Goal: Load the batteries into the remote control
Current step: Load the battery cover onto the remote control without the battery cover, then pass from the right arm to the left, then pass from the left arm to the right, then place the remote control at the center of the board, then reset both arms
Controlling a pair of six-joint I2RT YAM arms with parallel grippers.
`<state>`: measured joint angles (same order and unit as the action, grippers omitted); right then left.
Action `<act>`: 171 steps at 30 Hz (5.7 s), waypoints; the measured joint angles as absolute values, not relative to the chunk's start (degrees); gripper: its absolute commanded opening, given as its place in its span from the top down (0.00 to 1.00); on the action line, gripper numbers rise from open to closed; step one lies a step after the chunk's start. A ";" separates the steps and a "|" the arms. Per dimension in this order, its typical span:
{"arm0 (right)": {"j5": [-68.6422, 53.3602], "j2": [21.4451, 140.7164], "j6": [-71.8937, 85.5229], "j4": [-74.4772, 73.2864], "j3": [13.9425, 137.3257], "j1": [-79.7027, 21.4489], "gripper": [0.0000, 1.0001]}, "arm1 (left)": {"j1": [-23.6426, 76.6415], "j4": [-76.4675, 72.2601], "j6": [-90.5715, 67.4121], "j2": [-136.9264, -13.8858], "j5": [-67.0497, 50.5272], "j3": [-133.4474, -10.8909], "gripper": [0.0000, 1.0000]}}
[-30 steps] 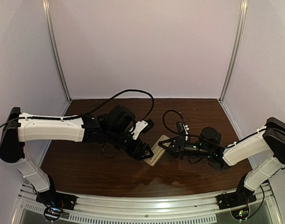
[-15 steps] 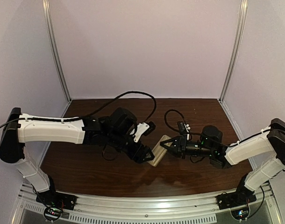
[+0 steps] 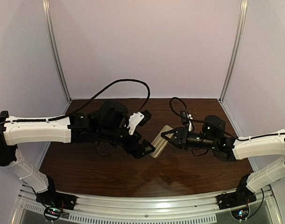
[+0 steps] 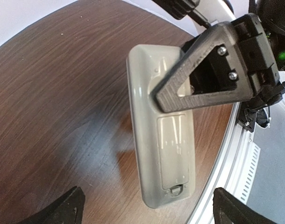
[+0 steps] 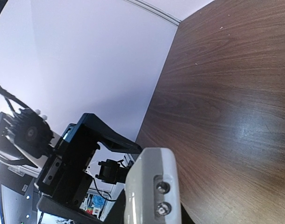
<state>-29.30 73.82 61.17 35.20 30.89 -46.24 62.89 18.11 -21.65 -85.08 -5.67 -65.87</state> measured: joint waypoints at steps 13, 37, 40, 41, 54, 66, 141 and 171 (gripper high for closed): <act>-26.35 73.84 59.72 27.77 31.73 -46.59 0.99 | 66.13 18.00 -21.43 -94.00 0.12 -70.32 0.04; -26.17 72.14 57.25 24.77 34.15 -46.39 0.20 | 65.93 18.63 -24.21 -100.62 -2.66 -75.24 0.57; -27.64 69.63 55.20 23.51 35.24 -45.45 0.03 | 64.66 15.22 -24.25 -96.92 -7.14 -71.35 0.58; -28.08 68.53 54.22 23.31 35.62 -45.10 0.01 | 64.25 14.17 -24.21 -95.55 -8.58 -70.30 0.58; -37.69 60.64 42.89 28.77 40.53 -44.88 0.03 | 62.17 -6.04 -25.08 -84.58 -30.35 -64.01 0.58; -44.66 63.57 40.64 32.10 43.97 -47.35 0.54 | 61.34 -14.87 -29.69 -84.88 -37.54 -61.67 0.58; -10.83 125.73 9.37 -45.65 97.58 -62.87 0.00 | 31.75 15.86 -36.99 -69.56 2.68 -45.93 0.03; -17.85 60.64 25.43 -5.52 33.08 -33.36 0.00 | 26.37 20.10 -30.13 -72.66 -10.13 -39.66 0.03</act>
<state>-17.85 60.64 25.43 -5.52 33.08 -33.36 26.37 20.10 -30.13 -72.66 -10.13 -39.66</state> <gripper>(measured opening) 0.993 0.975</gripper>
